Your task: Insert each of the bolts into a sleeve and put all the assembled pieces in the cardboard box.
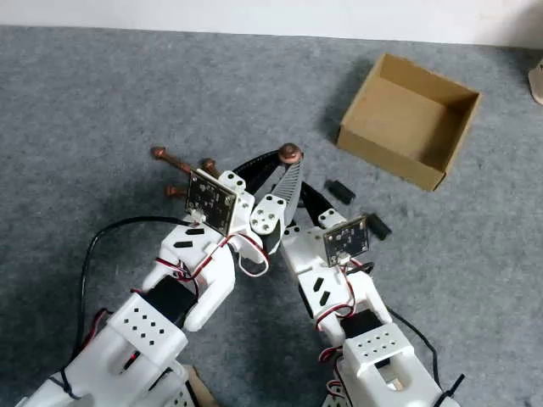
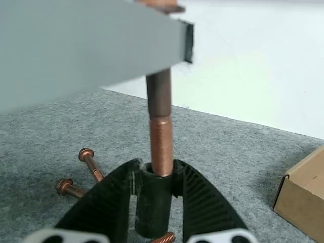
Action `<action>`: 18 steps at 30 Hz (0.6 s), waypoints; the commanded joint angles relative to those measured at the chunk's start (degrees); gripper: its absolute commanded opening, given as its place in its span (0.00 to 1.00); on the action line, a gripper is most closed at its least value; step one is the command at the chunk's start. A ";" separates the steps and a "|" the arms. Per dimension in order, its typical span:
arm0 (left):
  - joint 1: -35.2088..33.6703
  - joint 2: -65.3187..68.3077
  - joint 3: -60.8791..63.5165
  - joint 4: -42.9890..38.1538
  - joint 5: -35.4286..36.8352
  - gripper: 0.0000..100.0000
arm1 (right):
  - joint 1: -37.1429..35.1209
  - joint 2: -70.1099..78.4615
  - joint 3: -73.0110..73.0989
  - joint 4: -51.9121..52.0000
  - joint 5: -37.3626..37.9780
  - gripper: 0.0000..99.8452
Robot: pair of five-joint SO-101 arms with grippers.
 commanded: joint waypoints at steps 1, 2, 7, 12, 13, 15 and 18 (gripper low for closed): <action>-0.66 -1.80 -0.84 -0.35 -0.70 0.00 | -0.66 -0.84 7.96 -1.54 0.70 0.00; -0.66 -1.80 -0.84 -0.44 -0.70 0.00 | -0.66 -0.84 7.96 -1.54 0.70 0.00; -3.38 -1.71 0.48 -0.53 -0.70 0.00 | -0.66 -0.84 7.96 -1.54 0.70 0.00; -4.00 -1.71 1.71 -0.53 1.93 0.00 | -0.66 -1.10 7.96 -1.54 0.70 0.00; -4.00 -1.71 1.89 -0.53 2.55 0.00 | -0.66 -1.10 7.96 -1.54 0.70 0.00; -3.82 -1.71 1.89 -0.62 2.99 0.00 | -0.66 -1.10 7.96 -1.54 0.70 0.00; -3.82 -1.71 1.89 -1.14 4.92 0.00 | -0.66 -1.10 7.96 -1.54 0.70 0.00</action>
